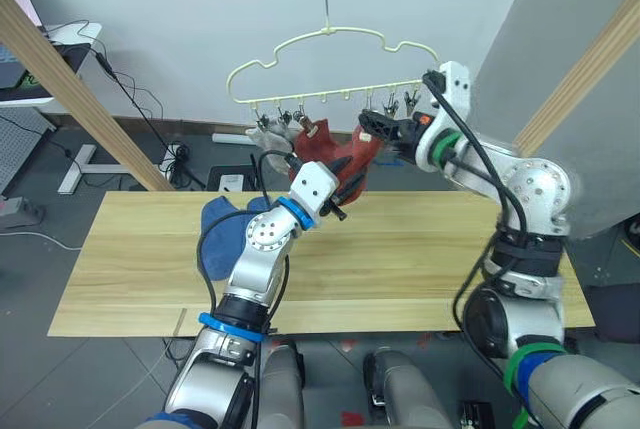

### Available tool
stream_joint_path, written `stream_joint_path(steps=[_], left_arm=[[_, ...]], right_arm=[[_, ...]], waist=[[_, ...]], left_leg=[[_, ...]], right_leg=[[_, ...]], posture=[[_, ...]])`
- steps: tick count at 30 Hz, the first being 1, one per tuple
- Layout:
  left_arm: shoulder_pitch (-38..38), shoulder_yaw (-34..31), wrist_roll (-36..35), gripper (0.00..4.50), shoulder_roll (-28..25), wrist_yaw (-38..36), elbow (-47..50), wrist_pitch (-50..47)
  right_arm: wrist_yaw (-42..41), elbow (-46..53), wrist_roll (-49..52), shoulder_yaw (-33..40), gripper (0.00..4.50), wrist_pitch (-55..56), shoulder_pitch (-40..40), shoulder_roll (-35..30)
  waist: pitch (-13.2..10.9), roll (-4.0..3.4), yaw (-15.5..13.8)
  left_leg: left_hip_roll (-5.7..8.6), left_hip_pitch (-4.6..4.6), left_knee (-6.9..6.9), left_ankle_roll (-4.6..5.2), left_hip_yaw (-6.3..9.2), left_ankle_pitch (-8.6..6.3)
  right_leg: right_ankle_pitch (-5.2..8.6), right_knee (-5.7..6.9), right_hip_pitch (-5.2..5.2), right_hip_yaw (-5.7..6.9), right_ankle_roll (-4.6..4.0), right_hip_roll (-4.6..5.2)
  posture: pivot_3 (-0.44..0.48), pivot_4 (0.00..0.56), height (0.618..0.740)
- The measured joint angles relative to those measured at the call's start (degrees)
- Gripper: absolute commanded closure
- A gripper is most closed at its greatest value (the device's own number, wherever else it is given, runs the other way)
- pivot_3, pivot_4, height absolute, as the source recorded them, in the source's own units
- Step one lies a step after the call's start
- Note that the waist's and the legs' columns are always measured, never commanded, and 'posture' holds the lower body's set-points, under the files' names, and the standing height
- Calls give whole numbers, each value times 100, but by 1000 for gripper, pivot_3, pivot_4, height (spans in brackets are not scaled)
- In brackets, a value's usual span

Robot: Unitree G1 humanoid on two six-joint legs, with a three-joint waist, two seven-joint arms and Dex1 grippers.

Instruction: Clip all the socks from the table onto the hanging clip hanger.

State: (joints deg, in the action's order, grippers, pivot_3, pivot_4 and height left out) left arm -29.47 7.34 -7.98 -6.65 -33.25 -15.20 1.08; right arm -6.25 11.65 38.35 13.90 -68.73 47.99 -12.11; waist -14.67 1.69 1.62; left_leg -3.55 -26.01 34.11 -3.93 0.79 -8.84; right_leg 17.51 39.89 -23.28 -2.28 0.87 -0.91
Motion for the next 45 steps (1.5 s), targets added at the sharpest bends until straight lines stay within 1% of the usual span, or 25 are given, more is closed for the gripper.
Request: stream_joint_path(steps=[3, 5, 6, 9, 11, 13, 14, 16, 18, 20, 22, 24, 27, 28, 32, 37, 39, 45], left_arm=[[12, -32, -195, 773, -47, -156, 19, -401], [53, -56, -370, 94, -91, -290, 159, -651], [77, -86, -476, 36, -142, -373, 232, -781], [213, -290, -840, 36, -460, -622, 539, -1286], [373, -441, -1157, 36, -818, -886, 839, -1739], [484, -594, -1447, 36, -1109, -1047, 1083, -2198], [531, -656, -1609, 5, -1252, -1133, 1242, -2465], [550, -778, -1877, 0, -1580, -1189, 1567, -3032], [505, -948, -2004, 0, -1867, -1033, 1830, -3566], [491, -1111, -1937, 0, -2074, -656, 2148, -3866], [563, -1235, -1896, 0, -2089, -425, 2501, -3852], [699, -1220, -1865, 0, -2099, -411, 2843, -3640], [812, -1254, -2144, 0, -2255, -719, 3103, -3665], [819, -1298, -2256, 0, -2241, -758, 3143, -3696], [815, -1446, -2598, 0, -2124, -724, 3328, -3694], [907, -1440, -2630, 0, -2054, -547, 3430, -3694], [965, -1445, -2789, 0, -1989, -487, 3601, -3704], [1045, -1510, -3143, 0, -2016, -457, 3937, -3735]], right_arm=[[-204, 379, 16, -37, 171, 114, -193, -188], [-312, 553, -19, -210, 171, 226, -354, -337], [-358, 664, -82, -296, 171, 334, -457, -392], [-407, 917, -417, -680, 171, 782, -798, -581], [-468, 1059, -772, -1038, 171, 1178, -1102, -689], [-466, 1063, -1046, -1310, 171, 1515, -1307, -661], [-433, 1058, -1216, -1434, 343, 1712, -1387, -617], [-314, 1037, -1536, -1589, 758, 2199, -1549, -425], [-232, 907, -1889, -1775, 1409, 2662, -1620, -337], [-142, 752, -2234, -1895, 1409, 3099, -1727, -249], [-58, 547, -2467, -1974, 1409, 3395, -1813, -90], [-8, 356, -2656, -2051, 1409, 3648, -1825, 29], [154, 76, -2855, -2021, 2059, 4046, -1791, 354], [184, -23, -2896, -2020, 2376, 4122, -1762, 434], [287, -507, -3167, -2023, 2376, 4484, -1499, 666], [310, -868, -3301, -1994, 2376, 4746, -1347, 877], [411, -1073, -3336, -1937, 2376, 4844, -1258, 956], [670, -1440, -3497, -1712, 2376, 5095, -1028, 1081]], waist=[[0, 0, 48], [0, 0, 82], [0, 0, 89], [0, 0, 123], [0, 0, 138], [0, 0, 140], [0, 0, 140], [0, 0, 134], [0, 0, 131], [0, 0, 109], [0, 0, 82], [0, 0, 52], [0, 0, 12], [0, 0, 7], [0, 0, -12], [0, 0, -22], [0, 0, -30], [1, 0, -49]], left_leg=[[-5, 8, 0, 0, 0, 0], [-9, 10, 0, 0, 3, 1], [-9, 11, 0, 0, 4, 1], [-10, 11, 1, -1, 2, 1], [-9, 11, 1, -2, 2, 2], [-9, 11, 2, -2, 3, 2], [-9, 11, 4, -3, 5, 2], [-9, 10, 8, -3, 9, 3], [-8, 10, 11, -4, 8, 3], [-7, 10, 13, -4, 9, 3], [-6, 10, 14, -4, 5, 3], [-7, 10, 14, -6, 5, 4], [-10, 11, 13, -10, 15, 6], [-11, 11, 13, -11, 16, 7], [-6, 11, 18, -12, 13, 7], [-8, 10, 17, -12, 17, 7], [-9, 10, 17, -12, 18, 7], [-8, 11, 18, -13, 18, 8]], right_leg=[[0, 7, 0, -2, 0, -5], [0, 10, 0, -1, 0, -9], [0, 11, 0, 0, 0, -9], [0, 11, 0, -2, 0, -10], [0, 10, 0, -3, 1, -9], [1, 10, 0, -1, 1, -8], [1, 11, 0, -2, 2, -7], [2, 11, 1, 0, 3, -7], [7, 12, 1, 0, 13, -6], [14, 12, 4, -2, 27, -3], [12, 11, 4, -4, 27, -1], [-2, 12, 3, -4, 2, -1], [-2, 15, 3, -2, 2, -3], [-2, 16, 3, -2, 2, -3], [-3, 16, 6, 0, 2, -1], [-3, 17, 6, -1, 1, -1], [-3, 17, 6, -2, 1, -1], [-4, 21, 6, -1, 0, -1]], posture=[[-20, 227, 740], [-22, 225, 740], [-24, 222, 740], [-22, 220, 740], [-22, 220, 740], [-22, 220, 740], [-5, 219, 740], [-5, 219, 740], [16, 218, 740], [28, 220, 740], [40, 220, 740], [48, 221, 740], [60, 221, 740], [70, 221, 740], [81, 220, 740], [91, 218, 740], [99, 215, 740], [105, 211, 740]])
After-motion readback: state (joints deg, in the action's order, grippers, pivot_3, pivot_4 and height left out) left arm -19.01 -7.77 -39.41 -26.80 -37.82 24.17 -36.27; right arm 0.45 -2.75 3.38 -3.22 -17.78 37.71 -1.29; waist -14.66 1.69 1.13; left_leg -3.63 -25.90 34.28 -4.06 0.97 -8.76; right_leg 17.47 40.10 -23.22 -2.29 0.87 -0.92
